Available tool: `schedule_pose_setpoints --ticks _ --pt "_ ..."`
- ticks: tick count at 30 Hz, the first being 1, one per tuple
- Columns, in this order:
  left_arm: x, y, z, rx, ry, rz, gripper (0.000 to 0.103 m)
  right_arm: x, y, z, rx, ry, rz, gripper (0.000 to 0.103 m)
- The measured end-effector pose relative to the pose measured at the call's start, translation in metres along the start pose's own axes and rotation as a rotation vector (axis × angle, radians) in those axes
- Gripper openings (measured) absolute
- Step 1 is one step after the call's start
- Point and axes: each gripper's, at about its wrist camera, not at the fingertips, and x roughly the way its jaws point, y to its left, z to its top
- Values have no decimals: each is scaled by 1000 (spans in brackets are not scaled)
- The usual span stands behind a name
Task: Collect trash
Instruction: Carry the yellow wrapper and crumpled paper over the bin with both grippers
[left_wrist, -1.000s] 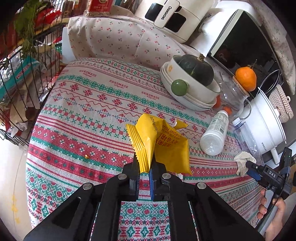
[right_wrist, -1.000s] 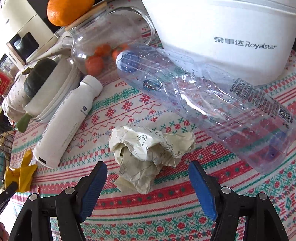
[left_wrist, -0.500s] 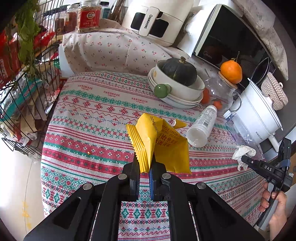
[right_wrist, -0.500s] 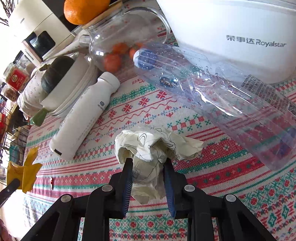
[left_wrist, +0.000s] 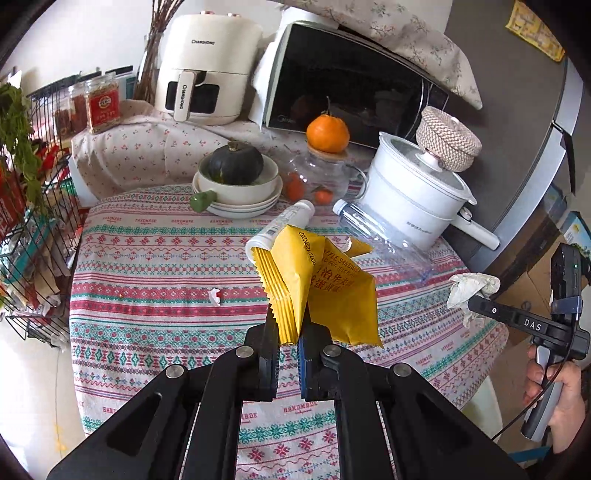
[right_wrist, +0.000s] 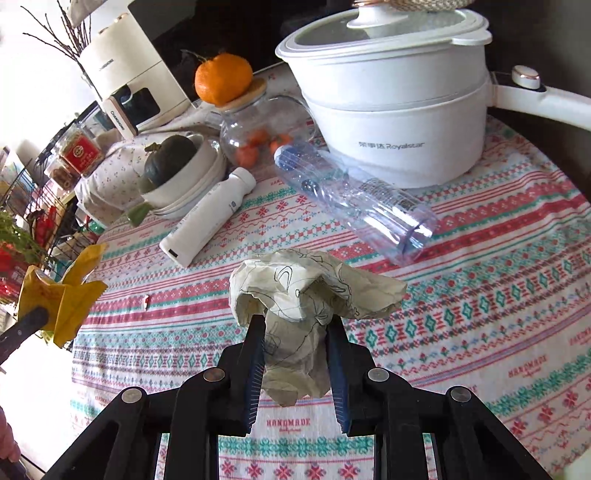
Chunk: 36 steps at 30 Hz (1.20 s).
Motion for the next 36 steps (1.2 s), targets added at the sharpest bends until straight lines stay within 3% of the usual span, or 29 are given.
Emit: schedule_pose_setpoints --ticks 9,18,28,36 --pt "-26 -92 -53 137 40 -93 7 -71 -19 -52 2 -6 -30 28" --pt "-31 -155 -103 215 74 -172 7 -103 -57 -109 74 64 -120 28" --pt "-9 -197 -152 284 153 -234 8 -124 -109 -146 162 76 -209 29" --pt "18 -257 -191 423 205 -272 8 -132 -148 -169 234 115 -259 30"
